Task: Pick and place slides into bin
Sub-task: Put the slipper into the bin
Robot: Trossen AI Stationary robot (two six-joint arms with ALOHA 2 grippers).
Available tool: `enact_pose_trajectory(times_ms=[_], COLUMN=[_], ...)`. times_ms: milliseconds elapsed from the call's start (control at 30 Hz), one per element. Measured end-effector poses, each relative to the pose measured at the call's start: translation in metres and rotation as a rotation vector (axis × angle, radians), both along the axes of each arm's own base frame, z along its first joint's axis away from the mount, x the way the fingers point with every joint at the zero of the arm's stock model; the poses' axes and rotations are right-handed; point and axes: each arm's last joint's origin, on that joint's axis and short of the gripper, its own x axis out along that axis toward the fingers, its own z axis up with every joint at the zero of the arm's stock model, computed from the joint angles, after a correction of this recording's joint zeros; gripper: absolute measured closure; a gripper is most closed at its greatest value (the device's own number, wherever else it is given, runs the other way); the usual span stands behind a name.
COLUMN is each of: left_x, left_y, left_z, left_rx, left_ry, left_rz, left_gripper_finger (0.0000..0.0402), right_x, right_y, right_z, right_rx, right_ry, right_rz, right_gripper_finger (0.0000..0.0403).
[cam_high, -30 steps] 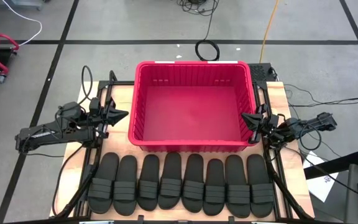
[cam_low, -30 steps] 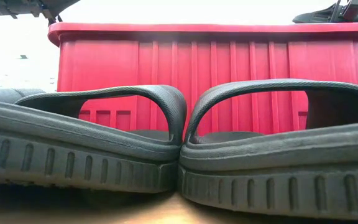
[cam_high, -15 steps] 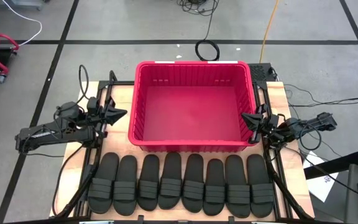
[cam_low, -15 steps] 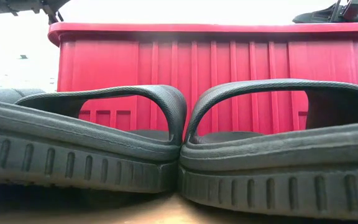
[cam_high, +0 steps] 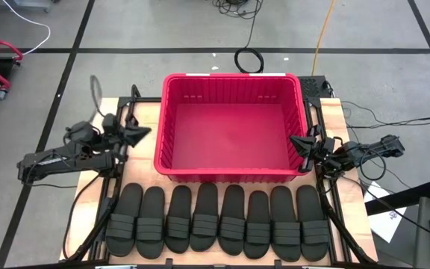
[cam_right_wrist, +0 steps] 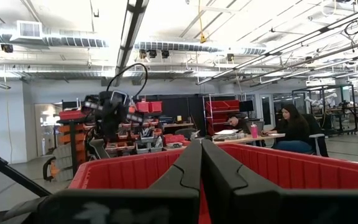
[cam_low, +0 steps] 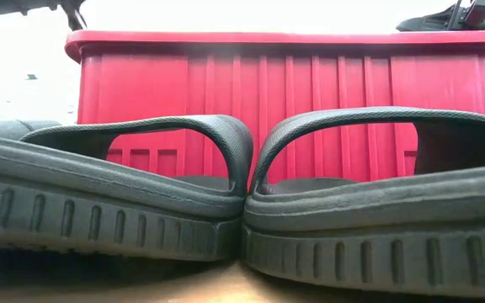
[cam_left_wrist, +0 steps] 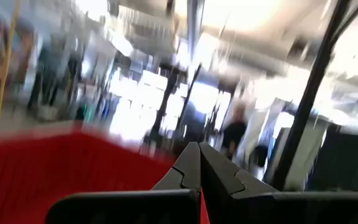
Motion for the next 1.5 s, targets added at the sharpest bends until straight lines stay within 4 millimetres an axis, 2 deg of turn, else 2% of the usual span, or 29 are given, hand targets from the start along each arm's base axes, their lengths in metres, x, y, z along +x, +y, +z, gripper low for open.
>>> enact_pose_trajectory(times_ms=[100, 167, 233, 367, 533, 667, 833, 933, 1067, 1167, 1267, 1400, 1500], left_x=[-0.006, -0.009, -0.012, -0.02, -0.045, -0.061, -0.062, -0.05, -0.027, -0.013, -0.002, -0.001, -0.004], left_y=[-0.001, 0.0, 0.001, 0.004, 0.005, 0.002, 0.002, 0.0, -0.002, -0.002, 0.0, -0.001, -0.003], left_z=[0.022, 0.039, 0.062, 0.113, 0.175, 0.206, 0.213, 0.206, 0.185, 0.171, 0.161, 0.155, 0.145], left_rx=[0.087, 0.115, 0.156, 0.25, 0.308, 0.269, 0.157, 0.127, 0.058, -0.014, -0.04, -0.055, -0.113], left_ry=[-0.126, -0.111, -0.051, 0.179, 0.314, 0.437, 0.729, 0.874, 1.052, 1.1, 1.117, 1.071, 1.103], left_rz=[0.045, 0.126, 0.209, 0.364, 0.601, 0.632, 0.554, 0.369, 0.063, -0.065, -0.115, -0.155, -0.184], left_gripper_finger=[0.0401, 0.0401, 0.0401, 0.0401, 0.0401, 0.0401, 0.0401, 0.0399, 0.038, 0.0352, 0.0318, 0.0271, 0.0242], right_x=[0.0, 0.0, 0.0, 0.0, 0.0, 0.0, 0.0, 0.0, 0.0, 0.0, 0.0, 0.0, 0.0], right_y=[0.0, 0.0, 0.0, 0.0, 0.0, 0.0, 0.0, 0.0, 0.0, 0.0, 0.0, 0.0, 0.0], right_z=[0.0, 0.0, 0.0, 0.0, 0.0, 0.0, 0.0, 0.0, 0.0, 0.0, 0.0, 0.0, 0.0], right_rx=[0.0, 0.0, 0.0, 0.0, 0.0, 0.0, 0.006, 0.029, 0.032, 0.032, 0.032, 0.032, 0.032], right_ry=[0.0, 0.0, 0.0, 0.0, 0.0, 0.0, -0.002, -0.011, -0.012, -0.012, -0.012, -0.012, -0.012], right_rz=[0.0, 0.0, 0.0, -0.001, 0.0, 0.0, 0.003, 0.012, 0.013, 0.014, 0.013, 0.013, 0.013], right_gripper_finger=[0.0403, 0.0403, 0.0403, 0.0403, 0.0403, 0.0403, 0.0403, 0.0403, 0.0403, 0.0403, 0.0403, 0.0403, 0.0403])
